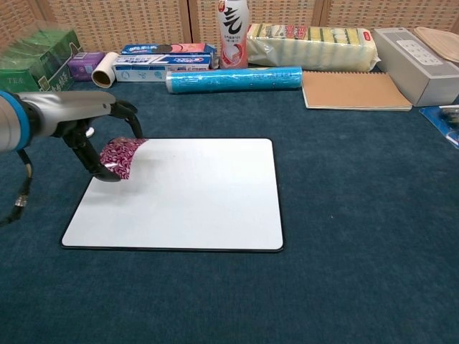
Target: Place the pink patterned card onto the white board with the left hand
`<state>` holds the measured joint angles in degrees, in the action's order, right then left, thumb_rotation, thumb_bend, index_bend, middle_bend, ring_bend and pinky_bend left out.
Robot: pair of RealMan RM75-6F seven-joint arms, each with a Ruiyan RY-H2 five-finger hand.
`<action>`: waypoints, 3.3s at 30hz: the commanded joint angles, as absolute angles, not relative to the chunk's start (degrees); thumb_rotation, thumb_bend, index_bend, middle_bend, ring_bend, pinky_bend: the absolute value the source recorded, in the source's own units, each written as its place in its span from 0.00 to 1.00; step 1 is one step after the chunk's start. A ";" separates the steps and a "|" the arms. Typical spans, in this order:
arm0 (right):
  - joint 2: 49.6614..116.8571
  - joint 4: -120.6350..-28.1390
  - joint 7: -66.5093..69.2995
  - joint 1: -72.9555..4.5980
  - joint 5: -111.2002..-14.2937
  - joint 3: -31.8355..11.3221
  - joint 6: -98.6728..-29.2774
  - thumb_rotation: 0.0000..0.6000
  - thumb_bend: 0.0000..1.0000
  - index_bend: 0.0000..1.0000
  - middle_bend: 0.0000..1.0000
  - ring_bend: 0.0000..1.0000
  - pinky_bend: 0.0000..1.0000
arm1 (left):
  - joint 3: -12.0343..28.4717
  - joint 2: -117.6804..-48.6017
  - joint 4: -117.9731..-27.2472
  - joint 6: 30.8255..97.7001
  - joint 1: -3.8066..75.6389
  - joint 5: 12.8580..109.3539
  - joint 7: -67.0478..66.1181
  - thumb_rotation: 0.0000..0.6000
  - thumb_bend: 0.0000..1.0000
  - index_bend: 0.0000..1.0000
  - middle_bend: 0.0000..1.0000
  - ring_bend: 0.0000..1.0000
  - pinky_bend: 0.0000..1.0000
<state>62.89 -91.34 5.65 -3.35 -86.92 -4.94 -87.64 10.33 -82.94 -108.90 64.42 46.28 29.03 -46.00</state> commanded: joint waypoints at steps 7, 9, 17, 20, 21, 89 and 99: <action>62.85 -91.36 5.94 -3.48 -87.37 -4.65 -87.41 1.00 0.04 0.17 0.03 0.05 0.17 | 10.62 -88.84 -104.69 66.73 50.03 25.01 -48.02 1.00 0.14 0.13 0.00 0.00 0.03; 62.85 -91.27 6.15 -3.51 -87.51 -4.65 -87.48 1.00 0.04 0.17 0.03 0.05 0.16 | 10.27 -89.17 -104.29 66.90 50.08 25.29 -47.74 1.00 0.13 0.11 0.00 0.00 0.03; 62.74 -90.98 6.80 -3.43 -87.50 -4.64 -87.62 1.00 0.04 0.17 0.03 0.05 0.16 | 9.90 -87.68 -105.14 66.84 48.90 27.34 -44.00 1.00 0.12 0.05 0.00 0.00 0.03; 62.71 -90.98 6.86 -3.39 -87.52 -4.58 -87.63 1.00 0.04 0.17 0.03 0.05 0.16 | 10.26 -85.38 -106.11 67.38 48.05 29.37 -42.20 1.00 0.12 0.05 0.00 0.00 0.03; 62.73 -90.99 6.82 -3.41 -87.50 -4.57 -87.58 1.00 0.04 0.17 0.03 0.05 0.17 | 10.26 -84.44 -106.28 67.47 47.80 29.83 -41.81 1.00 0.12 0.05 0.00 0.00 0.03; 64.07 -88.91 7.76 -5.22 -85.81 -4.37 -83.75 1.00 0.04 0.17 0.03 0.05 0.16 | 10.50 -90.69 -67.92 48.58 49.32 29.55 -31.43 1.00 0.26 0.35 0.00 0.00 0.03; 64.00 -88.98 8.04 -5.28 -85.82 -4.30 -83.60 1.00 0.04 0.17 0.03 0.05 0.17 | 10.42 -91.44 -66.86 48.46 49.17 28.88 -32.06 1.00 0.27 0.40 0.00 0.00 0.03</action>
